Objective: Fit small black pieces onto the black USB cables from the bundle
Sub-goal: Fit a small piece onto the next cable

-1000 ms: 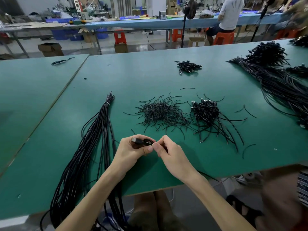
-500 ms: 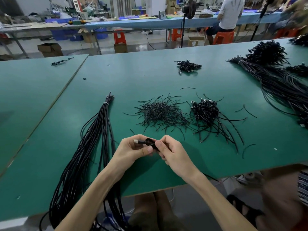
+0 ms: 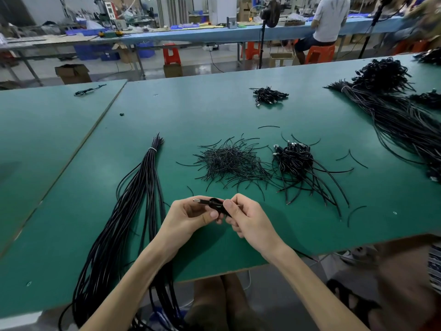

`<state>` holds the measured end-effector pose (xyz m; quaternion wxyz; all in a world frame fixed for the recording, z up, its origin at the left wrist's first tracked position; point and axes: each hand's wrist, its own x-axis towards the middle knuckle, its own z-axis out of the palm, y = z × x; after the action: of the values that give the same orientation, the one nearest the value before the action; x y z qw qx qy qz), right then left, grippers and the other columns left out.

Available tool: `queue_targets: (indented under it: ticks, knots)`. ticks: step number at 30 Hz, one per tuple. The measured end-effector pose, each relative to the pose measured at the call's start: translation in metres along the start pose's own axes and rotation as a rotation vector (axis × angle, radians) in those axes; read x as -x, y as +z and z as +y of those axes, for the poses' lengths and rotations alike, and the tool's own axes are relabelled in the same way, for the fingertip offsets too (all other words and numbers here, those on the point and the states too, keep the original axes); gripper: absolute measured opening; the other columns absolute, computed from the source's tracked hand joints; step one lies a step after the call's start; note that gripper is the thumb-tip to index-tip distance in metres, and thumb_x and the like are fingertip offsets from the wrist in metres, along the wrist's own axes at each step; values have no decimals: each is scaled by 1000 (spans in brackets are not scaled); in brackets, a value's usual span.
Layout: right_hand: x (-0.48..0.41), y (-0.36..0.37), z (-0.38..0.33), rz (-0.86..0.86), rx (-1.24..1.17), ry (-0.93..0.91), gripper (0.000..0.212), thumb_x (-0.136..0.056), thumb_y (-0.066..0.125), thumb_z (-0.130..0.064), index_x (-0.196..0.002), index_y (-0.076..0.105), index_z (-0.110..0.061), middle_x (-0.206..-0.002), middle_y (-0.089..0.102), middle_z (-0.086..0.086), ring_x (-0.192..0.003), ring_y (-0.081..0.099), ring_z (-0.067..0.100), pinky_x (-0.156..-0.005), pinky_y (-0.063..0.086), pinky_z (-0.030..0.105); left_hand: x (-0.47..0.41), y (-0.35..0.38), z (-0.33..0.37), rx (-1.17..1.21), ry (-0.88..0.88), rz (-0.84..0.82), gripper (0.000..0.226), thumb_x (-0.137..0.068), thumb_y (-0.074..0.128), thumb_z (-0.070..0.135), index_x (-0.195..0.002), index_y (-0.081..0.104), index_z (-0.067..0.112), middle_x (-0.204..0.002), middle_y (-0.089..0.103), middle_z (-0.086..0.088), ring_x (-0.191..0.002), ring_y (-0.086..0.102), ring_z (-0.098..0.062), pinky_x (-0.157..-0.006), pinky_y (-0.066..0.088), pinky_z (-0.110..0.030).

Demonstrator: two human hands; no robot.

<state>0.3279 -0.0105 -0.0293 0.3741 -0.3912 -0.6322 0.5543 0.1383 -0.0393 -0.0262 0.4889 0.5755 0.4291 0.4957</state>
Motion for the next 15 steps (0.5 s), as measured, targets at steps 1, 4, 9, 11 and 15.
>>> queue_targets:
  ticks: [1,4,9,11,15]
  knots:
    - [0,0,0,1,-6,5,39,-108,52,-32,-94,53,4,-58,54,-11,-48,37,2,-46,32,17,0,0,1,-6,4,2,16,-93,74,11,-108,78,9,-90,76,-16,-86,71,-21,-83,53,-22]
    - [0,0,-1,16,-14,19,36,-107,54,-34,-91,55,-1,-59,54,-11,-48,37,4,-45,32,18,1,2,3,-57,13,10,15,-93,74,14,-107,79,14,-90,76,-13,-84,69,-16,-77,51,-20]
    - [0,1,-1,25,-39,30,35,-106,55,-36,-91,55,-4,-60,51,-9,-47,35,5,-45,30,20,1,5,2,-85,41,30,21,-94,73,10,-111,78,21,-94,77,-10,-84,70,-12,-76,54,-21]
    - [0,0,0,26,-51,34,33,-106,55,-36,-90,55,-7,-60,51,-9,-48,35,5,-45,30,20,1,6,2,-84,36,24,22,-94,73,8,-111,78,21,-94,77,-11,-84,69,-12,-77,54,-22]
    - [-1,0,1,18,-51,27,35,-105,56,-38,-89,54,-6,-60,51,-10,-48,35,6,-45,31,20,0,6,2,-132,53,43,27,-91,71,-3,-105,78,19,-94,77,-11,-88,73,-22,-83,55,-24]
